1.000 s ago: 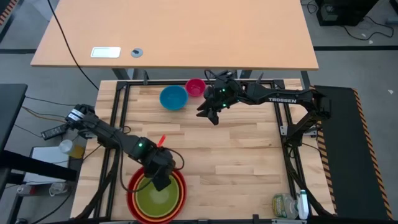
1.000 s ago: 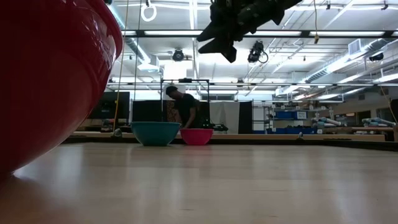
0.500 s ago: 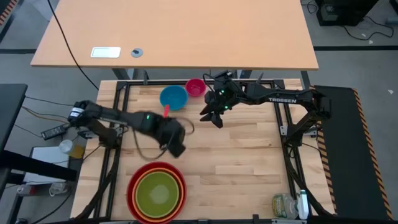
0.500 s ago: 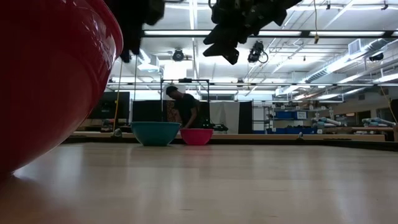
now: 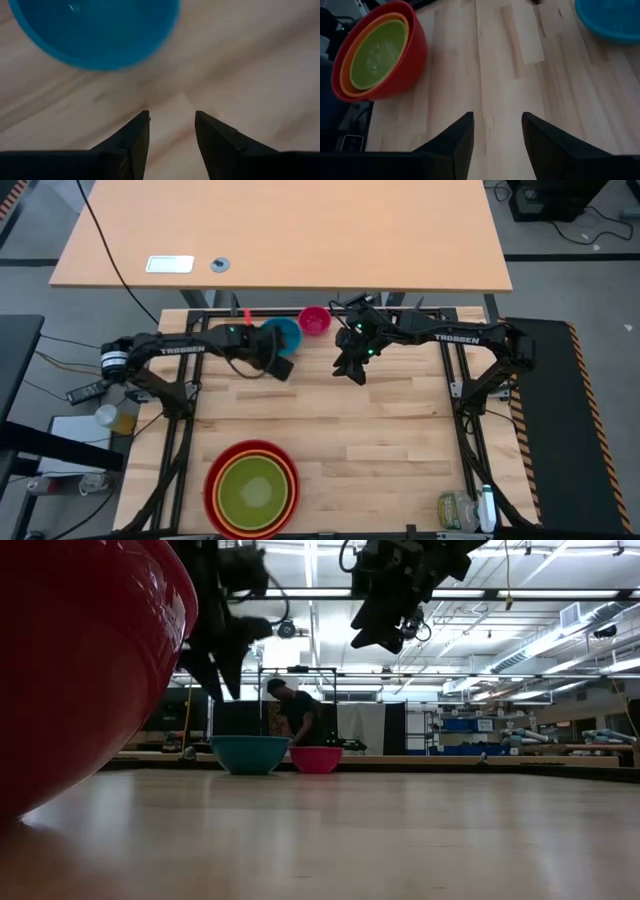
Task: Nest bowls inside each other
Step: Stack the blue bowl on top of the green bowl
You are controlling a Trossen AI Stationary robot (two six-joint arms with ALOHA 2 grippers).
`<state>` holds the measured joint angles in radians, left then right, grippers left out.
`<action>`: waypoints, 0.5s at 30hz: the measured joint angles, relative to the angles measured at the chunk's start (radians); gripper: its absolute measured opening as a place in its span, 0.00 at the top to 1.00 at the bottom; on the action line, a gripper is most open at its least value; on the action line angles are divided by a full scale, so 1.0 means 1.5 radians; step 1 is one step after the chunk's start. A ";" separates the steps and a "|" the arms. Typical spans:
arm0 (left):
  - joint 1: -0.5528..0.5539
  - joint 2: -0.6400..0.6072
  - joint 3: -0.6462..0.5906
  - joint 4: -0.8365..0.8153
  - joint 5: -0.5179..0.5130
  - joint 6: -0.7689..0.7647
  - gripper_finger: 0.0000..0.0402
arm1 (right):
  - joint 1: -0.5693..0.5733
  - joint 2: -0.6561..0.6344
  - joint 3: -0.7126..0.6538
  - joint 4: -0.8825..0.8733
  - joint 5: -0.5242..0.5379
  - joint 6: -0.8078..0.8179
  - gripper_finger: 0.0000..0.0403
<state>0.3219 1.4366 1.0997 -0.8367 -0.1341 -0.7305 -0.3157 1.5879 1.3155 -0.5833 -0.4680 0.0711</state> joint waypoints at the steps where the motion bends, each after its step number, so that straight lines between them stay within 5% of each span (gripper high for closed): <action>1: 0.027 -0.009 -0.023 0.038 0.018 -0.004 0.60 | 0.000 0.000 0.000 -0.002 0.000 0.000 0.57; 6: 0.133 -0.039 -0.103 0.142 0.066 -0.061 0.60 | 0.000 0.001 0.000 0.012 0.009 0.001 0.57; 15: 0.231 -0.052 -0.119 0.157 0.048 -0.098 0.60 | -0.019 0.001 0.000 0.027 0.021 -0.008 0.57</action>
<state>0.6688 1.3583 0.9218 -0.6012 -0.0628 -0.8774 -0.3448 1.5894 1.3155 -0.5425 -0.4369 0.0594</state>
